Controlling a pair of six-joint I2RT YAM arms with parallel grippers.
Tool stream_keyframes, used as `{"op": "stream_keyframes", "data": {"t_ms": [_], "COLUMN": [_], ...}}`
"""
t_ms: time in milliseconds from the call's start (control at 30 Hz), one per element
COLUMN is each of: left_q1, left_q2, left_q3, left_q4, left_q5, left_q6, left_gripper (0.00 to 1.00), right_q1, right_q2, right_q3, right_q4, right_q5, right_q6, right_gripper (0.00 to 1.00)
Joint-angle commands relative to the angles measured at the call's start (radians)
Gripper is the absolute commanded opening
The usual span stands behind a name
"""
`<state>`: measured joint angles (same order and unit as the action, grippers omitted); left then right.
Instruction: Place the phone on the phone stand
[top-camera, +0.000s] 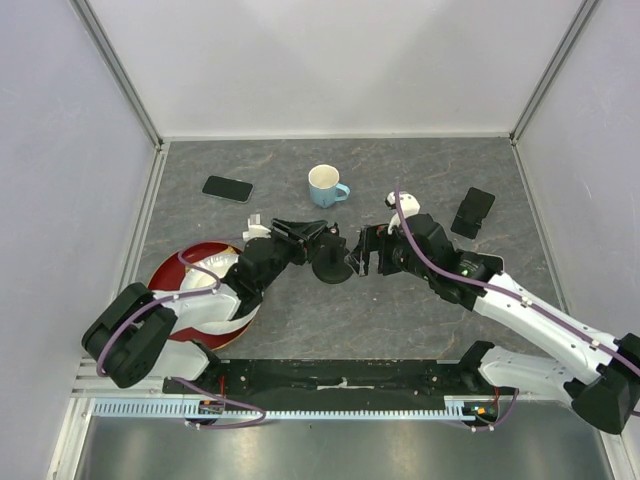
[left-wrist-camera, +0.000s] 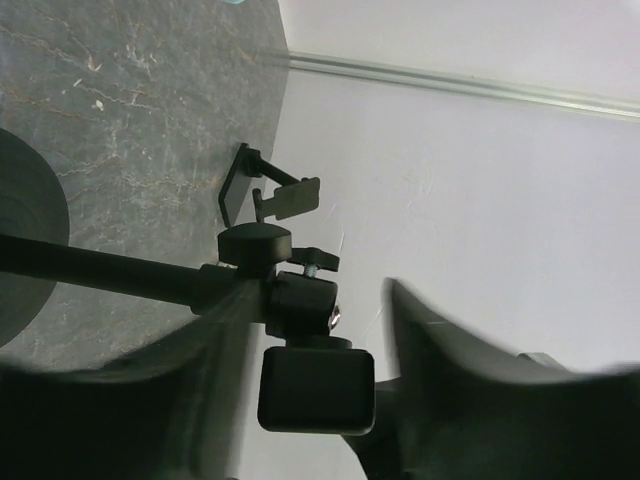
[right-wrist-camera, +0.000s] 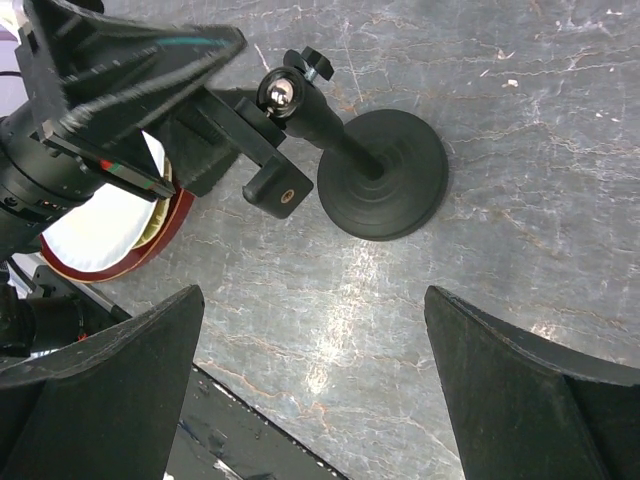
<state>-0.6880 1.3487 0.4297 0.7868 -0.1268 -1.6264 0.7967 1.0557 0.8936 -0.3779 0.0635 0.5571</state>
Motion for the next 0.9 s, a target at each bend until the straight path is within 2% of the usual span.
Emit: {"op": "stream_keyframes", "data": {"t_ms": [0,33,67,233,267,333,367,433,533,633,733,867], "left_q1": [-0.007,-0.004,-0.005,-0.001,-0.001,0.001,0.005,0.018,0.082,0.140,0.235,0.424], "left_q2": [-0.048,-0.069,-0.091,-0.249,-0.276,-0.357,-0.382,-0.451,-0.503,-0.478,-0.392,-0.251], "left_q3": [-0.014,-0.020,-0.025,-0.031,-0.028,-0.022,-0.005,0.021,0.125,0.260,0.413,0.547], "left_q4": [0.054,0.017,-0.076,-0.334,-0.441,-0.550,-0.689,-0.817,-0.955,-1.082,-1.257,-1.350], "left_q5": [0.019,0.018,0.015,-0.002,-0.005,-0.020,-0.030,-0.068,-0.085,-0.060,-0.042,0.070], "left_q6": [-0.084,-0.096,-0.102,-0.064,-0.059,-0.047,-0.043,0.006,0.201,0.428,0.598,0.779], "left_gripper": [0.82,0.90,0.93,0.95,0.95,0.95,0.95,0.93,0.93,0.93,0.93,0.96], "right_q1": [0.004,0.004,0.004,0.004,0.004,0.004,0.006,0.006,0.004,0.006,0.004,0.001], "right_q2": [-0.062,-0.077,-0.085,-0.128,-0.135,-0.164,-0.175,-0.194,-0.189,-0.158,-0.128,-0.125], "right_q3": [-0.004,-0.002,-0.001,0.019,0.024,0.027,0.027,0.025,0.034,0.053,0.077,0.090], "right_q4": [-0.030,-0.038,-0.042,-0.081,-0.099,-0.114,-0.128,-0.148,-0.173,-0.196,-0.217,-0.214], "right_q5": [0.051,0.053,0.055,0.038,0.038,0.044,0.062,0.079,0.094,0.107,0.150,0.225], "right_q6": [0.020,0.026,0.027,0.058,0.066,0.070,0.070,0.069,0.049,0.021,-0.008,-0.054], "right_gripper": [0.98,0.98,0.98,0.98,0.98,0.98,0.98,0.98,0.98,0.98,0.98,0.98]}}
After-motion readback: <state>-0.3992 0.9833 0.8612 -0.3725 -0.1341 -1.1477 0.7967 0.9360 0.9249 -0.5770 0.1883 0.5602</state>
